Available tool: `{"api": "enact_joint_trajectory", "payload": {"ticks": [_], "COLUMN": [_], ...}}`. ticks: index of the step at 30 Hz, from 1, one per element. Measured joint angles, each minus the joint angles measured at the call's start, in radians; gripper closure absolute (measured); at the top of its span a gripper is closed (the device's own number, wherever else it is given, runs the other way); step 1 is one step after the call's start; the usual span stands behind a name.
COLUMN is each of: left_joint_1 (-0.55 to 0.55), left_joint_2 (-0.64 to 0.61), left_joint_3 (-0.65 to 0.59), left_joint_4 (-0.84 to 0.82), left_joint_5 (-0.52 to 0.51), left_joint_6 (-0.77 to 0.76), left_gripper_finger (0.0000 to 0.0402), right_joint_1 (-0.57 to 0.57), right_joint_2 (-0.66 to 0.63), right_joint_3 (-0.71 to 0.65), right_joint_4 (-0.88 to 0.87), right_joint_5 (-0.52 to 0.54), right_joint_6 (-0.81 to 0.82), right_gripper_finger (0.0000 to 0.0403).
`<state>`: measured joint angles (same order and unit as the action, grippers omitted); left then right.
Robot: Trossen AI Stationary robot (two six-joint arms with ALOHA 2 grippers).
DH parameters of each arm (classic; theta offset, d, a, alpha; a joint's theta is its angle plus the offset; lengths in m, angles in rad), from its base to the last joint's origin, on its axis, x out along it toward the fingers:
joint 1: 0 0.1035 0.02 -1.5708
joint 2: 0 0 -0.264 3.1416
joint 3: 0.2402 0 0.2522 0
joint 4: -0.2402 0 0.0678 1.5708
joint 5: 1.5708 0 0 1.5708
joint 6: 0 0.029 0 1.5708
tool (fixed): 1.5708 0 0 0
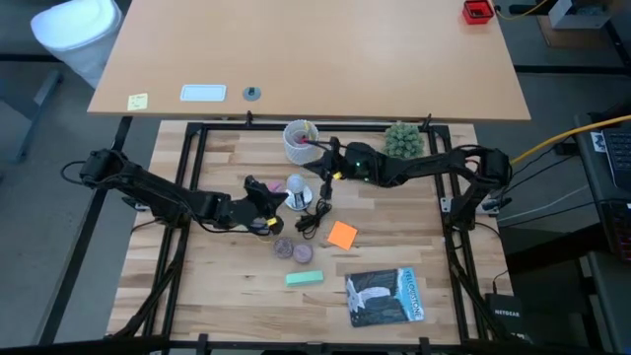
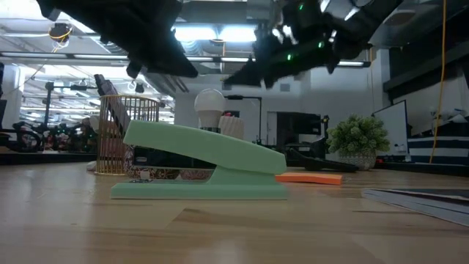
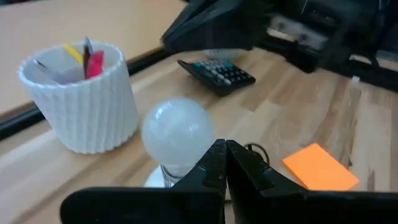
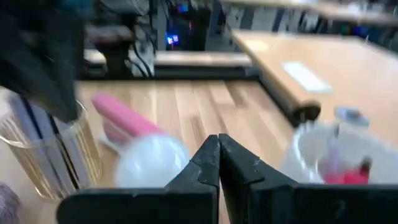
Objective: Screw lightbulb
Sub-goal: Insert the white lightbulb into the silver lamp
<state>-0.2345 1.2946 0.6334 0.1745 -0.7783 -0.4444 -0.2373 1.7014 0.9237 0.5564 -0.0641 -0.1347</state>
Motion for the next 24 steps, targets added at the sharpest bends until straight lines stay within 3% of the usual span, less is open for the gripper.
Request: {"api": "enact_joint_trajectory", "payload": {"ticks": [8,24], "left_joint_1": [0.02,0.106], "left_joint_2": [0.077,0.097], "left_joint_3": [0.0,0.0], "left_joint_4": [-0.001,-0.032], "left_joint_5": [0.001,-0.003], "left_joint_6": [-0.021,-0.001], "left_gripper_finger": [0.04,0.04], "right_joint_1": [-0.005,0.043], "right_joint_2": [0.082,0.083], "right_joint_3": [-0.001,-0.001], "right_joint_4": [0.019,0.001], "right_joint_5": [-0.056,-0.062], "right_joint_6": [0.054,0.087], "right_gripper_finger": [0.0396,0.0396]}}
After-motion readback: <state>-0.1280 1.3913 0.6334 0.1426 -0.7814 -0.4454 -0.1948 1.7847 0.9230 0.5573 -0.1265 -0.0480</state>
